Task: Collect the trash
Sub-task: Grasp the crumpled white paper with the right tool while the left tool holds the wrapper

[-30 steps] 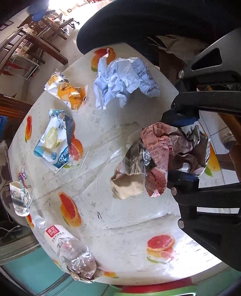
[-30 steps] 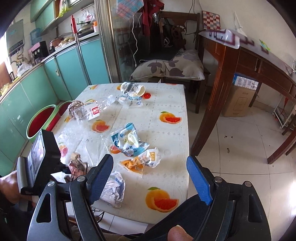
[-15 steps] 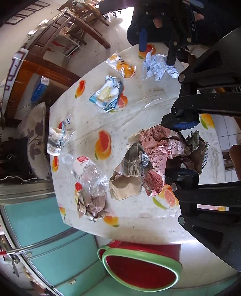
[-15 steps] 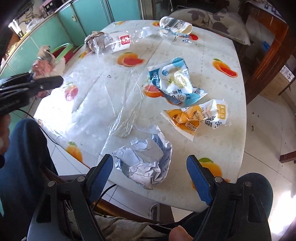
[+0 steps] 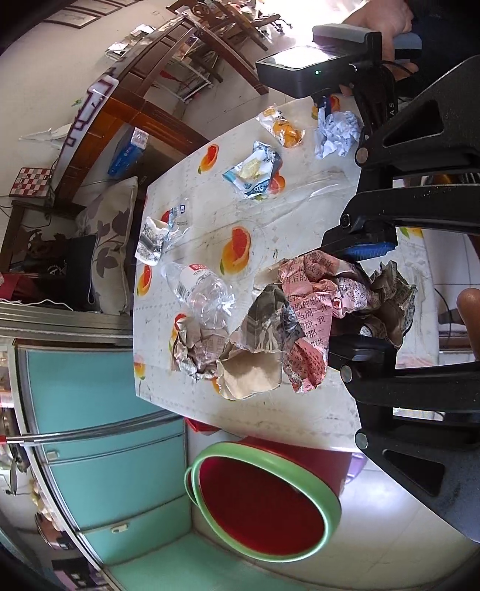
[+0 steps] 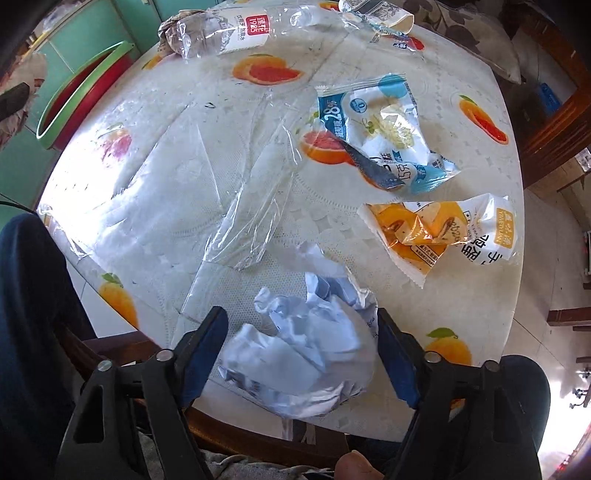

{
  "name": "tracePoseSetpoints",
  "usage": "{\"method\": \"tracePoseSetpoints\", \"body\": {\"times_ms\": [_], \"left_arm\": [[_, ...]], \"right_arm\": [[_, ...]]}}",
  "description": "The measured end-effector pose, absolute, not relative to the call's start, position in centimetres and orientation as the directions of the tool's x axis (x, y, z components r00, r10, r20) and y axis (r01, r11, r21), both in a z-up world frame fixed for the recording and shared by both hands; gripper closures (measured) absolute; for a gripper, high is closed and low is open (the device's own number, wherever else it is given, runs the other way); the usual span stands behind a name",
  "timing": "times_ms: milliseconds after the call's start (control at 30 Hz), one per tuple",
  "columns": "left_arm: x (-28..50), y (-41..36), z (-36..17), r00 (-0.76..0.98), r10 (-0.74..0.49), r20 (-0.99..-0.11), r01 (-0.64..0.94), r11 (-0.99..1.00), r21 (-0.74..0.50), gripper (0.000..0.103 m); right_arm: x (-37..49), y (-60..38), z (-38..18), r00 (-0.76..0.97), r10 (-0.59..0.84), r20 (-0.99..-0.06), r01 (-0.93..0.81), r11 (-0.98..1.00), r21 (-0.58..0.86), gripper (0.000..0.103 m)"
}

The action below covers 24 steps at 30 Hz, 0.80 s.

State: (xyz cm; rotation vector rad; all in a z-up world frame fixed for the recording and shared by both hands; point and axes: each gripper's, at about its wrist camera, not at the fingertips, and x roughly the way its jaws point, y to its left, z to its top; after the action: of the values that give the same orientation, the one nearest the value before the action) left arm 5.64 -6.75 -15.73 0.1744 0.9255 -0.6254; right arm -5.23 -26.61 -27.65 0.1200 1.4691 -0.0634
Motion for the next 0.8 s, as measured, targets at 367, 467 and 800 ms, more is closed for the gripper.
{"method": "tracePoseSetpoints", "body": {"times_ms": [367,467,800], "left_arm": [[7.5,-3.1,-14.5,0.518,-0.403,-0.754,0.47,0.871,-0.143,0.071],[8.5,-1.5,-13.7,0.565,-0.369,-0.738,0.419,0.899,-0.128,0.071],[12.5,5.0,-11.4,0.682,-0.252,-0.687,0.26,0.961,-0.094,0.071]], "right_arm": [[-2.4,-24.4,-22.6,0.231,-0.011,-0.973,0.054,0.999,0.001,0.06],[-0.4,-22.8,-19.4,0.314,-0.002,-0.949,0.022,1.0,0.006,0.06],[7.3,-14.2,-12.1,0.511,0.071,-0.856,-0.116,0.993,0.013,0.06]]}}
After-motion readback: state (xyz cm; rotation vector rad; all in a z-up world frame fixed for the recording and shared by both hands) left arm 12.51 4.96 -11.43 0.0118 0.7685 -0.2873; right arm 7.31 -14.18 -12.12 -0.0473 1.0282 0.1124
